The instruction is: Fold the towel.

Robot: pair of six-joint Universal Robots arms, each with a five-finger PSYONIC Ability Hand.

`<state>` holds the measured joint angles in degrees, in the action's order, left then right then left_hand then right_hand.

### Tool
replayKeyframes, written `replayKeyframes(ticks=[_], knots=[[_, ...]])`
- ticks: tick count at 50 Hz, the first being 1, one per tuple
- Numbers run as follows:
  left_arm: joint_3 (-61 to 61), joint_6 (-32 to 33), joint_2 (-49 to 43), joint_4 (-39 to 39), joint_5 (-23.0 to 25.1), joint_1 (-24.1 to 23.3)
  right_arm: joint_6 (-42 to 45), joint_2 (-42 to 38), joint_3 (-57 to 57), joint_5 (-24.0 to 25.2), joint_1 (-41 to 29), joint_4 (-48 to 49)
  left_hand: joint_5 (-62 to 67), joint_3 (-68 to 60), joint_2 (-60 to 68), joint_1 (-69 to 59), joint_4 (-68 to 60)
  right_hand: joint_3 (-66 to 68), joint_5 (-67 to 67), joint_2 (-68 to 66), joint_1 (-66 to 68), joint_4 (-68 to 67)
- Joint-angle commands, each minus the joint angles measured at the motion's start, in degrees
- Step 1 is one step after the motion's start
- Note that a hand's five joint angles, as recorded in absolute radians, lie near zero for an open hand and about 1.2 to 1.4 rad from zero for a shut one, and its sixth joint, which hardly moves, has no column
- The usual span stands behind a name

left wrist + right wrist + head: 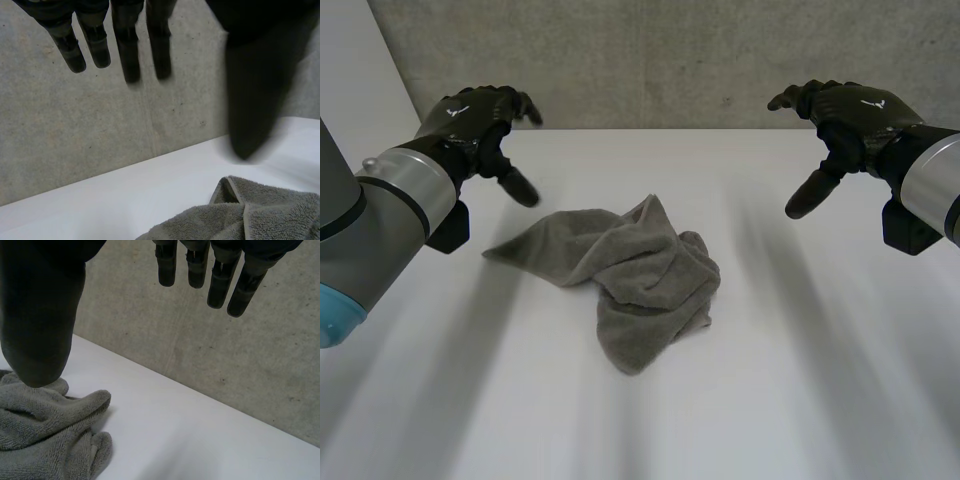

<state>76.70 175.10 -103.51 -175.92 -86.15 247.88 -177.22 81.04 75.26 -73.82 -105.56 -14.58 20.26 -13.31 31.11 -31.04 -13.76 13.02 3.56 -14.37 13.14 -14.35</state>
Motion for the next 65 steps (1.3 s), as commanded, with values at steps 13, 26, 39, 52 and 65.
replayKeyframes(ticks=[13,26,39,52,65], knots=[[-0.1,-0.5,0.5,-0.5,0.8,1.1,0.9,0.1,0.9,0.3,-0.3,0.3,40.5,3.3,39.7,-39.7,3.8,-3.0,-3.6,4.4,-3.1,4.4],[-0.1,-0.2,0.1,-0.4,0.7,1.1,0.9,-0.1,1.0,0.1,0.1,0.8,-9.1,3.3,-10.0,9.9,3.8,-3.0,-3.6,4.4,-3.1,4.4],[0.0,0.1,0.7,-0.3,0.7,1.1,1.2,-0.3,1.1,0.3,0.1,0.8,-18.7,3.3,-19.5,19.5,3.8,-3.0,-3.6,4.4,-3.1,4.4],[7.0,0.3,-1.0,-3.1,0.9,0.9,10.1,-6.1,1.4,12.8,-0.7,1.4,-16.7,3.3,-17.5,17.5,3.8,-3.0,-3.6,4.4,-3.1,4.4],[7.5,-0.1,-15.4,-10.7,1.0,-1.3,10.9,-28.0,-14.7,11.6,-10.0,6.8,-13.0,3.3,-13.8,13.8,3.8,-3.0,-3.6,4.4,-3.1,4.4]])
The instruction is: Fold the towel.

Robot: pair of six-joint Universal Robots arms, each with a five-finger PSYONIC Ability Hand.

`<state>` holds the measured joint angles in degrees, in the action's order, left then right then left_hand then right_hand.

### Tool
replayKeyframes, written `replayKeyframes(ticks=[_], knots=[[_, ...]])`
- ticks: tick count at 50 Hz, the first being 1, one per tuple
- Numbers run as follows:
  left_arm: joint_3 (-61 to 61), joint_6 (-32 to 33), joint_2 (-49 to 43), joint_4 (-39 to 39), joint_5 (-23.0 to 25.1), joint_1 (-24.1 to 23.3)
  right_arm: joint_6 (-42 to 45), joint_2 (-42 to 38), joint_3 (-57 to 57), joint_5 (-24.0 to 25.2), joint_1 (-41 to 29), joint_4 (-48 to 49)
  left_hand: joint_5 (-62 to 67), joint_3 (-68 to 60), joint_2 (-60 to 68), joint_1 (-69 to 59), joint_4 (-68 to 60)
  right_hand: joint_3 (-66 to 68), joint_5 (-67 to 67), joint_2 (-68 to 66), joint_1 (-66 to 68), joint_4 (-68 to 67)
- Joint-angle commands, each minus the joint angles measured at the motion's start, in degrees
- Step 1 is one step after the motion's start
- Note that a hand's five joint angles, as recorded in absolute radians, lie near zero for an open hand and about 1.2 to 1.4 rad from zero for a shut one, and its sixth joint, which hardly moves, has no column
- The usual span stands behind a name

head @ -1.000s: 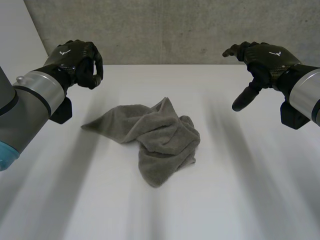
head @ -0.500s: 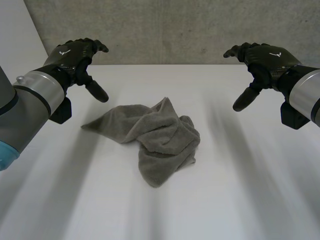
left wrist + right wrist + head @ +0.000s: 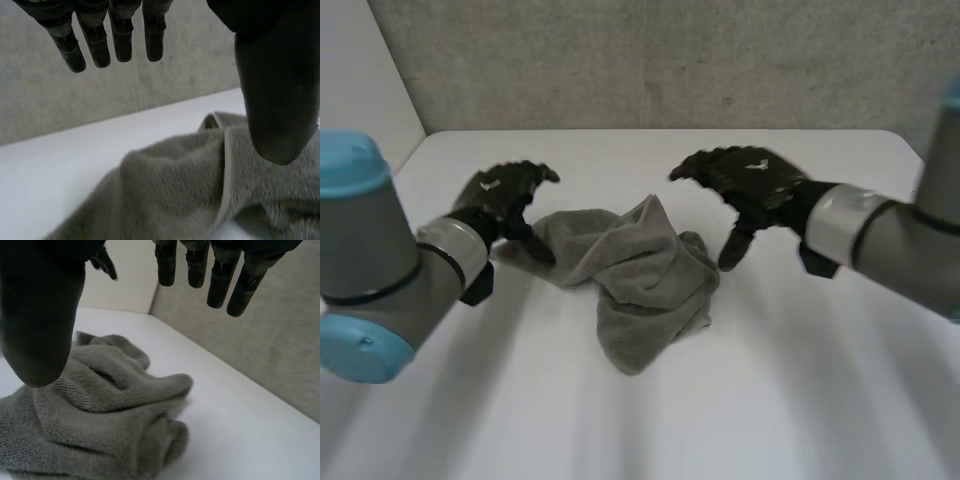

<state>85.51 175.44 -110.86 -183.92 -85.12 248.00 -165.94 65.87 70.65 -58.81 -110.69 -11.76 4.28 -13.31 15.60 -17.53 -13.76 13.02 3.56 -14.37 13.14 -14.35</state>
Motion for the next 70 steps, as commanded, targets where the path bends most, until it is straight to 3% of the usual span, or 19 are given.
replayKeyframes(ticks=[1,12,15,17,19,20,22,26,28,34,41,42,43,44,45,47,49,63,70], knots=[[-2.3,-0.8,-10.3,-3.6,-0.2,-1.8,-0.4,-12.9,-10.1,-3.4,-4.9,4.0,4.0,3.3,2.7,-0.7,3.8,-3.0,-3.6,4.4,-3.1,4.4],[-9.9,-0.9,-21.9,-5.5,-0.3,-4.3,-0.7,-29.1,-23.8,-4.7,-7.6,4.5,5.7,3.3,4.4,-2.4,3.8,-3.0,3.3,-2.4,3.7,4.4],[-10.7,-0.8,-22.8,-5.5,-0.3,-4.5,-0.6,-31.6,-25.6,-6.2,-8.0,4.6,8.4,3.3,7.1,-5.1,3.8,-3.0,14.0,-13.2,14.4,4.4],[-12.0,-0.5,-24.1,-5.6,-0.3,-4.9,-0.6,-32.6,-26.1,-6.8,-8.1,4.6,21.8,3.3,20.4,-18.5,3.8,-3.0,21.8,-20.9,22.2,4.4],[-12.6,-0.6,-24.4,-5.6,-0.3,-5.1,-0.6,-33.2,-26.0,-7.3,-8.4,4.6,29.2,3.3,27.8,-25.9,3.8,-3.0,41.2,-40.3,41.6,4.4],[-12.9,-0.7,-24.5,-5.6,-0.3,-5.1,-0.6,-33.2,-26.0,-7.3,-8.4,4.6,37.4,3.3,36.1,-34.1,3.8,-3.0,41.3,-40.5,41.7,4.4],[-12.9,-0.9,-24.2,-5.7,-0.3,-5.2,-0.6,-32.0,-24.6,-7.2,-8.5,4.7,46.3,3.3,45.0,-43.1,3.8,-3.0,66.0,-65.2,66.5,4.4],[-12.4,-1.0,-23.4,-6.7,-0.5,-5.3,-0.7,-27.0,-20.2,-6.9,-8.5,5.5,59.0,3.3,57.7,-55.8,3.8,-3.0,66.4,-65.6,66.9,4.4],[-11.1,-1.1,-20.4,-8.2,-0.6,-5.7,-0.4,-22.6,-16.4,-7.0,-8.1,6.7,65.7,3.3,64.4,-62.5,3.8,-3.0,66.4,-65.6,66.9,4.4],[-6.9,-0.9,-15.3,-10.5,-0.4,-5.7,0.3,-6.3,3.7,-6.3,-6.1,11.6,65.7,3.3,64.4,-62.5,3.8,-3.0,66.4,-65.6,66.9,4.4],[1.0,0.0,-7.8,-11.6,0.0,-6.6,5.8,7.3,22.1,-6.0,-4.6,6.0,65.7,3.3,64.4,-62.5,3.8,-3.0,61.0,-60.2,61.4,4.4],[1.1,0.0,-7.8,-11.6,0.0,-6.6,5.8,7.3,22.2,-6.0,-4.6,6.0,65.7,3.3,64.4,-62.5,3.8,-3.0,60.9,-60.1,61.4,4.4],[2.5,0.0,-6.7,-11.6,0.0,-7.0,8.3,8.2,23.4,-5.8,-4.5,3.3,65.7,3.3,64.4,-62.5,3.8,-3.0,37.8,-37.0,38.2,4.4],[4.2,0.1,-5.3,-11.5,0.0,-7.3,8.4,8.2,23.4,-5.8,-4.5,3.2,65.7,3.3,64.4,-62.5,3.8,-3.0,37.6,-36.8,38.0,4.4],[4.2,0.1,-5.3,-11.5,0.0,-7.3,11.6,8.7,23.9,-5.7,-4.4,0.0,65.7,3.3,64.4,-62.5,3.8,-3.0,21.2,-20.4,21.7,4.4],[8.3,0.3,-2.9,-11.5,0.0,-7.3,15.0,9.0,24.0,-5.6,-4.4,-3.0,65.6,3.3,64.3,-62.3,3.8,-3.0,16.2,-15.4,16.6,4.4],[10.4,0.7,-1.7,-11.5,0.0,-7.3,20.6,9.3,22.9,-5.4,-4.2,-7.0,65.2,3.3,63.9,-62.0,3.8,-3.0,0.3,0.5,0.8,4.4],[25.7,14.7,6.9,-11.5,1.7,-7.1,23.8,3.4,8.4,-5.3,-7.0,-2.5,64.7,3.3,63.4,-61.5,3.8,-3.0,-3.6,4.4,-3.1,4.4],[30.8,16.3,11.4,-11.5,3.1,-6.7,25.4,-1.9,4.5,-5.2,-10.0,1.5,62.6,3.3,61.2,-59.3,3.8,-3.0,-3.6,4.4,-3.1,4.4]])
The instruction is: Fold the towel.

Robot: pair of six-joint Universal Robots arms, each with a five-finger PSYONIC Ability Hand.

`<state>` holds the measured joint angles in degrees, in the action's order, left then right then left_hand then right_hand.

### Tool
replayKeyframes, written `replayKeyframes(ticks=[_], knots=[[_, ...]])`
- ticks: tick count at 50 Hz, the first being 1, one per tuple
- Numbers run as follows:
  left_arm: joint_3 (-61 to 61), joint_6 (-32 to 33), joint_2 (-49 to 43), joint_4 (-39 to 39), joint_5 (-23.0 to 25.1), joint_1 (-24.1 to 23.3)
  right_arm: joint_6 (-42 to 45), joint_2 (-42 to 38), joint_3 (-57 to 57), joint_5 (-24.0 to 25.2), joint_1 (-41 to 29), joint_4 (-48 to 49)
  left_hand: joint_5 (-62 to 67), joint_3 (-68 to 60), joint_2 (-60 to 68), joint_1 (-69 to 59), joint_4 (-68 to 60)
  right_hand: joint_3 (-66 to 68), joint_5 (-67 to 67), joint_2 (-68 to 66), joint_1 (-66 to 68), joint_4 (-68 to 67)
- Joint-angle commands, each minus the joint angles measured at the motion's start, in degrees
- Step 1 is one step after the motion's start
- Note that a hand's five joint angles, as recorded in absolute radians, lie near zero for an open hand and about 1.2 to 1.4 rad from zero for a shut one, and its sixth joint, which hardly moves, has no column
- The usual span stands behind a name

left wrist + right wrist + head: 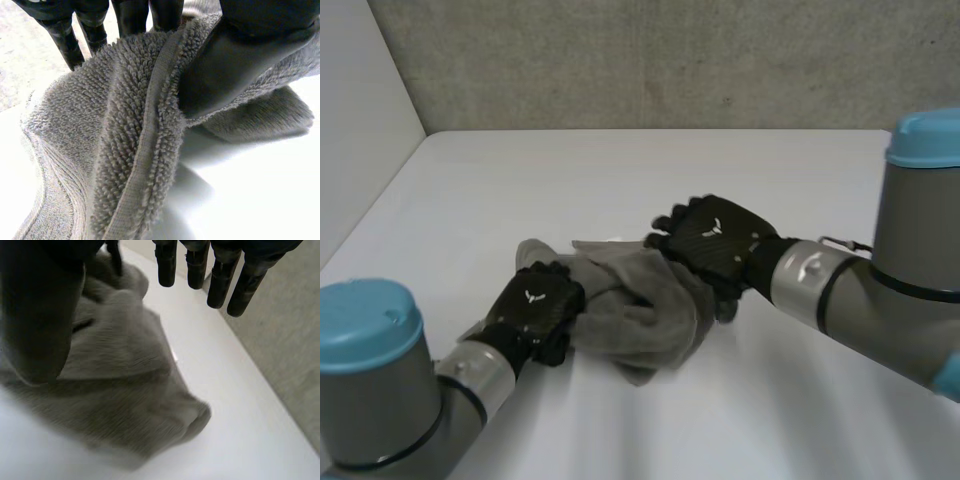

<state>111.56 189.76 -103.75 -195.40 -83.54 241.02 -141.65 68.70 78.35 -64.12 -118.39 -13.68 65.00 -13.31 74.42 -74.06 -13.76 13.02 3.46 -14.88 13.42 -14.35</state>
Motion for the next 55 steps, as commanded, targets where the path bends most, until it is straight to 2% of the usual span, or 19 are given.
replayKeyframes(ticks=[1,6,21,27,34,35,36,38,39,41,42,43,47,49,55], knots=[[5.6,1.9,5.0,-0.1,1.6,0.3,1.1,-4.7,-3.2,0.1,-2.3,3.4,0.8,3.3,1.4,-1.8,3.8,-3.0,-3.5,4.9,-3.4,4.4],[7.4,1.9,6.0,-0.1,1.7,0.6,8.4,-7.3,-3.4,1.8,-5.0,3.5,0.0,3.3,0.6,-0.9,3.8,-3.0,-3.5,4.9,-3.4,4.4],[9.2,2.0,6.2,-0.2,1.8,2.7,18.2,-7.3,-1.5,3.1,-6.5,2.5,-1.7,3.3,-1.1,0.8,3.8,-3.0,-3.5,4.9,-3.4,4.4],[9.7,1.9,6.2,-0.2,1.8,3.7,23.4,-11.6,-2.5,1.8,-6.5,1.8,-1.7,3.3,-1.1,0.8,3.8,-3.0,-3.5,4.9,-3.4,4.4],[10.3,1.9,6.4,-0.2,1.8,3.8,24.5,-15.7,-4.7,0.0,-6.6,1.8,-1.5,3.3,-1.0,0.6,3.8,-3.0,-3.5,4.9,-3.4,4.4],[10.3,1.9,6.4,-0.2,1.8,3.8,24.5,-16.1,-5.4,-0.2,-6.7,1.8,-1.5,3.3,-1.0,0.6,3.8,-3.0,2.1,-0.7,2.1,4.4],[10.4,1.9,6.4,-0.3,1.8,4.1,24.5,-16.1,-5.4,-0.2,-6.7,1.8,-1.5,3.3,-1.0,0.6,3.8,-3.0,2.2,-0.8,2.2,4.4],[10.4,1.9,6.4,-0.4,1.8,4.5,23.6,-16.0,-6.1,0.2,-7.5,2.4,-1.4,3.3,-0.8,0.4,3.8,-3.0,33.5,-32.0,33.5,4.4],[10.5,1.9,6.4,-0.6,1.8,4.9,23.6,-16.0,-6.1,0.2,-7.5,2.4,-1.4,3.3,-0.8,0.4,3.8,-3.0,33.6,-32.2,33.7,4.4],[10.5,1.9,6.4,-0.7,1.9,5.2,22.0,-14.5,-6.8,0.0,-7.5,2.6,-1.4,3.3,-0.8,0.4,3.8,-3.0,56.8,-55.3,56.8,4.4],[10.5,1.9,6.4,-0.7,1.9,5.2,22.0,-14.5,-6.8,0.0,-7.5,2.6,-1.4,3.3,-0.8,0.4,3.8,-3.0,56.8,-55.4,56.9,4.4],[10.4,1.9,6.4,-0.8,1.8,5.3,20.3,-12.8,-6.8,-0.3,-6.9,2.5,-1.4,3.3,-0.8,0.4,3.8,-3.0,64.7,-63.2,64.7,4.4],[10.2,1.9,6.6,-0.9,1.9,5.3,15.4,-8.8,-4.7,-1.6,-6.2,2.5,-1.5,3.3,-1.0,0.6,3.8,-3.0,66.5,-65.1,66.6,4.4],[10.1,1.9,6.9,-1.0,1.9,5.3,12.3,-4.2,0.5,-2.8,-3.8,2.1,-1.5,3.3,-1.0,0.6,3.8,-3.0,66.5,-65.1,66.6,4.4],[10.1,1.9,7.1,-1.1,1.9,5.3,11.4,2.1,10.8,-3.0,0.4,1.9,-1.7,3.3,-1.1,0.8,3.8,-3.0,66.5,-65.1,66.6,4.4]])
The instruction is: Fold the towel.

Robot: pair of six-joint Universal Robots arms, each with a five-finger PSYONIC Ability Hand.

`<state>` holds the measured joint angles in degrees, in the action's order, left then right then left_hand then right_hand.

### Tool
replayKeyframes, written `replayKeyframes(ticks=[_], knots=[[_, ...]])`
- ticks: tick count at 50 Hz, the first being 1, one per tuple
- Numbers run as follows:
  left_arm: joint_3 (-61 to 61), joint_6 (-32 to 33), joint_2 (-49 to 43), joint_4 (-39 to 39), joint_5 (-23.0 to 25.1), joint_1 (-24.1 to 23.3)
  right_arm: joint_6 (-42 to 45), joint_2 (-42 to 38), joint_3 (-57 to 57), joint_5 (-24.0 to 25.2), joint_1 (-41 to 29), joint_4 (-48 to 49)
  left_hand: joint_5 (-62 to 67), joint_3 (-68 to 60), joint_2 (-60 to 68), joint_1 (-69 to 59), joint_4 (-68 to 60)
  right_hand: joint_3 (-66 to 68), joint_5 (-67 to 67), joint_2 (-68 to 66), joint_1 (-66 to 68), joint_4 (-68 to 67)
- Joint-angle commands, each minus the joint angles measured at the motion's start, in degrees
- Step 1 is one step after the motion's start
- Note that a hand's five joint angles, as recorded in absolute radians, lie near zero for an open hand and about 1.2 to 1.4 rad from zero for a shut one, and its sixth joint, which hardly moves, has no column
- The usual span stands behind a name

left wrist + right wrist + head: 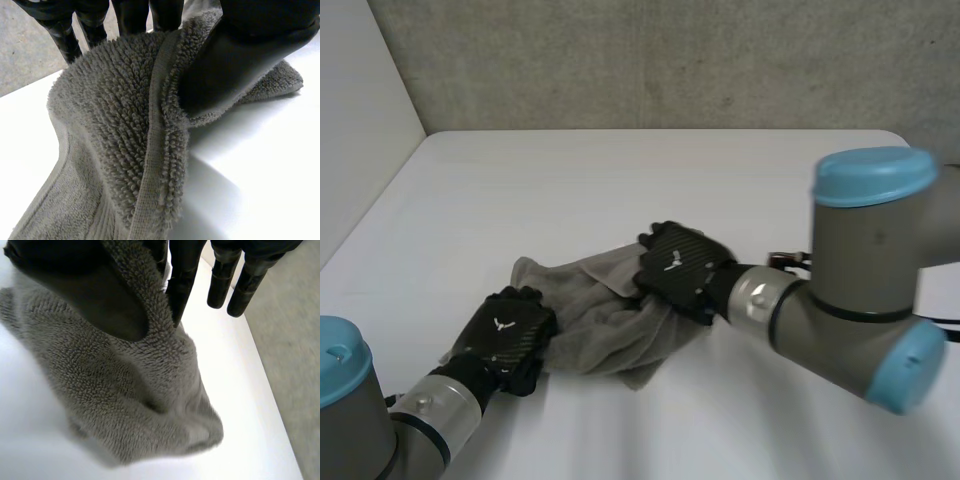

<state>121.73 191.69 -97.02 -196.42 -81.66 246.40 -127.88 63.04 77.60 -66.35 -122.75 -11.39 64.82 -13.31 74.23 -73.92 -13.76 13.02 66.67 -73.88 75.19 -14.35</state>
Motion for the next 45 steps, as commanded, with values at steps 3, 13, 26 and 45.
replayKeyframes(ticks=[3,13,26,45], knots=[[-0.1,0.0,0.3,-0.1,0.0,0.0,-2.2,9.3,17.0,-1.0,6.8,-0.6,-1.5,3.3,-0.9,0.6,3.8,-3.0,3.3,-6.1,4.8,4.4],[0.1,0.1,0.3,-1.6,0.0,0.0,-4.1,11.8,16.5,-2.7,7.1,-2.9,-1.7,3.3,-1.1,0.8,3.8,-3.0,-51.8,49.1,-50.4,4.4],[0.4,0.0,0.4,-1.6,0.0,0.0,-8.4,12.7,8.8,-1.9,-0.1,-1.5,-2.2,3.3,-1.6,1.3,3.8,-3.0,-66.7,63.9,-65.2,4.4],[0.5,0.1,3.4,-1.7,-0.1,0.1,-11.2,-3.4,-1.0,-1.5,-2.2,-7.4,-1.9,3.3,-1.3,1.0,3.8,-3.0,-66.7,63.9,-65.2,4.4]])
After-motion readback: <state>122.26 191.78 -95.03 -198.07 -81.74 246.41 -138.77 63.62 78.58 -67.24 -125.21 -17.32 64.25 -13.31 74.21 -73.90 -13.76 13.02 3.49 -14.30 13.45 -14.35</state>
